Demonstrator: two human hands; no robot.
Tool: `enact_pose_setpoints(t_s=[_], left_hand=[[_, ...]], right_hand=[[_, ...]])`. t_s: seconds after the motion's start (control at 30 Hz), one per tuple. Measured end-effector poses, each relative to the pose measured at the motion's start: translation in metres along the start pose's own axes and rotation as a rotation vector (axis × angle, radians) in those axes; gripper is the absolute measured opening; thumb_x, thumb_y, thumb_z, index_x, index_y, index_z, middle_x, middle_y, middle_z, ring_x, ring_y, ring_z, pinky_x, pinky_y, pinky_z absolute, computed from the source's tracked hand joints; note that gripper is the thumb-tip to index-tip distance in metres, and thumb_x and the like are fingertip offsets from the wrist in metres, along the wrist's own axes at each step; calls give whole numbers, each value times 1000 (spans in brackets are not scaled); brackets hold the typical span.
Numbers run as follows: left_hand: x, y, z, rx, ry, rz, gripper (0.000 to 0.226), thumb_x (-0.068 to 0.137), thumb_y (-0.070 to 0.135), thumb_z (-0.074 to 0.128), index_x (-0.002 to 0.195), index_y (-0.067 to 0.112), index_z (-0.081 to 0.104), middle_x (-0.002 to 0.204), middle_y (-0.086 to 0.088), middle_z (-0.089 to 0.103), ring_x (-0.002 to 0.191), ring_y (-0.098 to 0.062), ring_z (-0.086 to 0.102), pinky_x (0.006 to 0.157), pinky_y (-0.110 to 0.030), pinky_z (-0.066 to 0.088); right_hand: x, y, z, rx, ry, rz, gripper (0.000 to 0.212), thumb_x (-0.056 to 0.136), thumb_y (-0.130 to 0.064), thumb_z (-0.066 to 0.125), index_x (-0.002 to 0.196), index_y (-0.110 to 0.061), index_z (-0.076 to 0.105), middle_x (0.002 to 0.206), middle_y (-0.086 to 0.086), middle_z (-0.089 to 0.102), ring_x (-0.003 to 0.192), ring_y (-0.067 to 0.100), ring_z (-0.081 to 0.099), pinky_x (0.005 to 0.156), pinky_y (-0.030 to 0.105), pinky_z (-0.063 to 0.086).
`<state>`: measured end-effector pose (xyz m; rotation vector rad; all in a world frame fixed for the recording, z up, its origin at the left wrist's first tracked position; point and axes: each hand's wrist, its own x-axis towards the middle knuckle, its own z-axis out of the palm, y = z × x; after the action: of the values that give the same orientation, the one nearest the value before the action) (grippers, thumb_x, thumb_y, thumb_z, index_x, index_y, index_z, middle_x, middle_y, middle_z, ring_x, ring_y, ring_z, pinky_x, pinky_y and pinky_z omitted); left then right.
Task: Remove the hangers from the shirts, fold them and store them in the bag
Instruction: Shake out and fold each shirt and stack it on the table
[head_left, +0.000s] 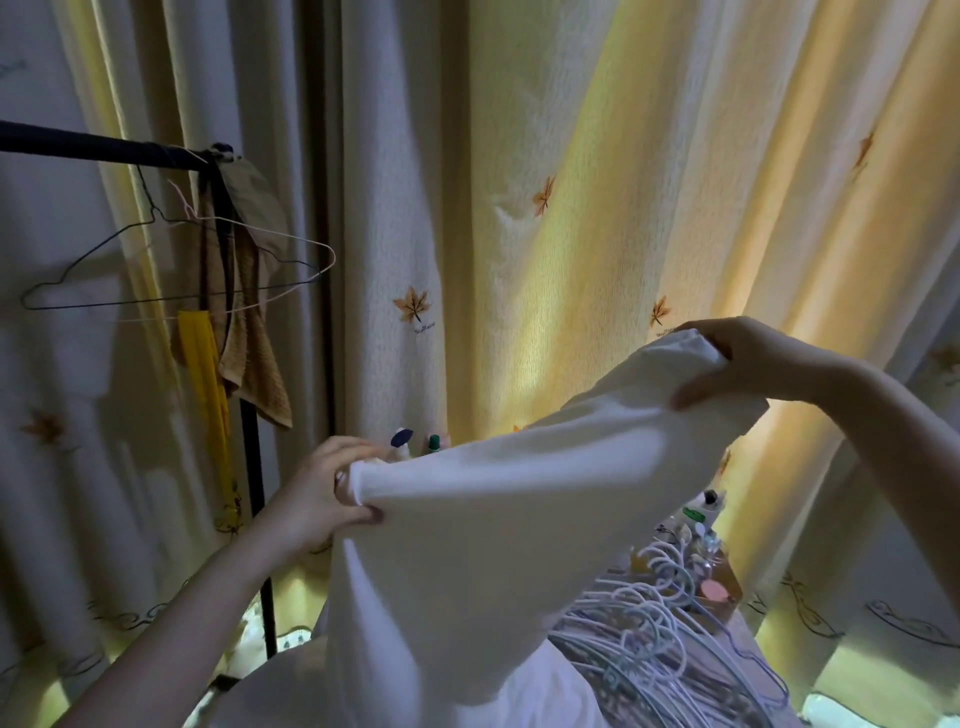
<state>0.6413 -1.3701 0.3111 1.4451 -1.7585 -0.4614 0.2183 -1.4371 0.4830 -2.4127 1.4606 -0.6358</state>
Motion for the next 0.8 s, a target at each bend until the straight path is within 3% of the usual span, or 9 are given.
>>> enact_pose_setpoints(t_s=[0.1,0.17,0.23,0.3,0.47,0.57,0.67,0.8], left_hand=[[8,-20,-2,82,42,-22,35,65,14,85,87,36,69,95,20,63,91,-4,62,71,-11,44],[12,-30,-2,99,12,-67,29,70,24,83,76,46,65,82,20,68,82,-2,64,66,-18,50],[19,-33,-4,139,18,-94,26,73,30,80,73,50,63,79,21,68,80,-2,64,70,-30,55],[31,-32,-10,128,86,-109,26,77,29,76,74,50,61,81,20,66,82,-6,63,74,-36,55],[64,-8,-40,-20,152,-26,21,80,21,72,84,39,63,88,14,67,86,-4,63,70,-25,50],[58,3,-59,-25,43,34,20,79,21,73,87,36,64,89,14,66,86,2,61,71,-19,44],[38,8,-64,-33,-233,0,24,77,20,74,93,35,66,95,17,67,90,6,61,75,-19,47],[9,-2,-40,7,-615,-97,31,78,21,75,104,33,64,101,16,66,95,4,62,80,-20,53]], right_hand=[[5,2,-2,94,134,-30,41,62,-28,86,98,-18,71,92,1,73,90,17,69,76,39,59],[13,2,5,178,243,-21,32,64,-25,86,94,-23,72,85,-4,73,80,11,68,64,24,57],[25,-2,15,235,342,-23,23,66,-24,85,85,-25,72,73,-11,69,67,3,62,51,10,48],[38,-12,20,305,442,-57,17,68,-21,83,75,-29,69,63,-16,64,58,-6,58,47,8,43],[58,-50,-10,474,577,-195,25,67,-23,82,87,-36,73,76,-22,71,69,-8,62,57,12,49],[53,-68,-37,458,541,-297,32,64,-28,82,95,-30,73,84,-14,72,77,1,65,63,19,53],[36,-76,-54,409,357,-374,29,67,-26,81,93,-31,72,84,-12,73,77,5,68,64,21,55],[10,-75,-49,333,52,-375,52,53,-52,86,96,-26,71,94,-1,73,88,14,69,75,26,58]])
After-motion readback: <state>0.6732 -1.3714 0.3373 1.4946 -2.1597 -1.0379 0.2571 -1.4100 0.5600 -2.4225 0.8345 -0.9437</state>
